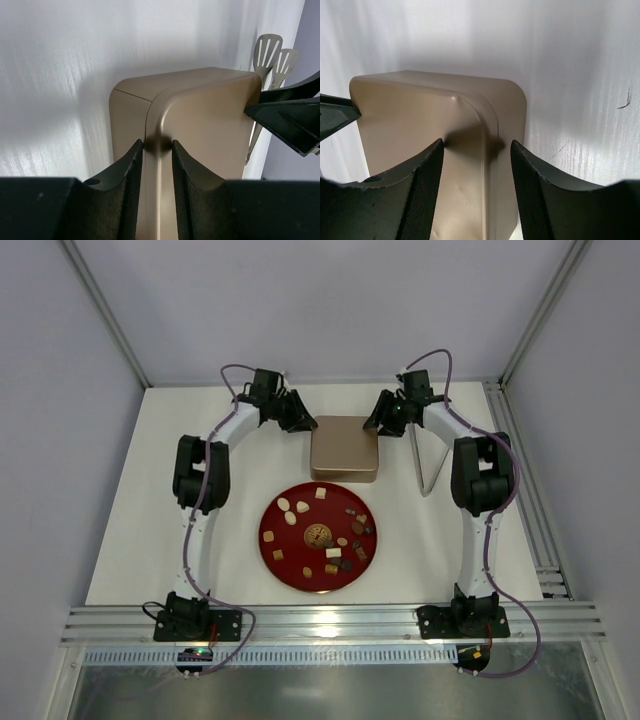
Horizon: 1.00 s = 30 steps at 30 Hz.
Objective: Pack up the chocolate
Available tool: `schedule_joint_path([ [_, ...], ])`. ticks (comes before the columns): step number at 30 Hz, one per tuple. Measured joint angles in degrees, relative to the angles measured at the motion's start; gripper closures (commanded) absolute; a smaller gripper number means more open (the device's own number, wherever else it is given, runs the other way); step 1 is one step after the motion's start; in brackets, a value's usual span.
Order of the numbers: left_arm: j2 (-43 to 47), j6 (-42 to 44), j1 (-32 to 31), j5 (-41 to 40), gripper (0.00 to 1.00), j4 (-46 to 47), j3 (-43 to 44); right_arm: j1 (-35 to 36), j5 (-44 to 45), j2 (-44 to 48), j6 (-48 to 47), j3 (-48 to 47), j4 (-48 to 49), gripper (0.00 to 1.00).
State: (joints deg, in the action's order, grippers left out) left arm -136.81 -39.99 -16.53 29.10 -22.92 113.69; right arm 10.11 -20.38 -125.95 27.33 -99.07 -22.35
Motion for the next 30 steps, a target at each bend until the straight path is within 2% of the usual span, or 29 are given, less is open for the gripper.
schedule_joint_path([
  [3, 1.57, 1.38, -0.28, -1.62, 0.61, -0.68, -1.29, 0.17, 0.22, 0.57, -0.04, 0.70, 0.00, 0.35],
  [4, 2.03, 1.79, -0.35, -2.38, 0.56, -1.25, -1.62, 0.24, 0.46, 0.74, -0.07, 0.87, -0.04, 0.29],
  [7, 3.98, 4.00, -0.50, -5.18, 0.47, -3.98, -2.95, 0.26, 1.64, 2.58, -0.17, 2.45, 0.00, 0.19],
  [12, 10.43, 7.67, -0.59, -9.81, 0.43, -9.35, -6.75, 0.26, 3.50, 12.33, -0.26, 7.87, 0.63, 0.09],
  [13, 12.83, 8.11, -0.59, -10.36, 0.43, -10.05, -8.09, 0.24, 3.91, 15.82, -0.31, 9.64, 0.85, 0.00],
  [23, 50.97, 11.13, -1.90, -14.62, 0.40, -10.93, -28.13, 0.20, 7.39, 59.25, -2.19, 30.10, 4.98, 0.00],
  [30, 73.11, 12.39, -2.49, -16.22, 0.38, -12.57, -46.10, 0.20, 10.64, 80.37, -4.28, 43.76, 0.24, 0.00],
])
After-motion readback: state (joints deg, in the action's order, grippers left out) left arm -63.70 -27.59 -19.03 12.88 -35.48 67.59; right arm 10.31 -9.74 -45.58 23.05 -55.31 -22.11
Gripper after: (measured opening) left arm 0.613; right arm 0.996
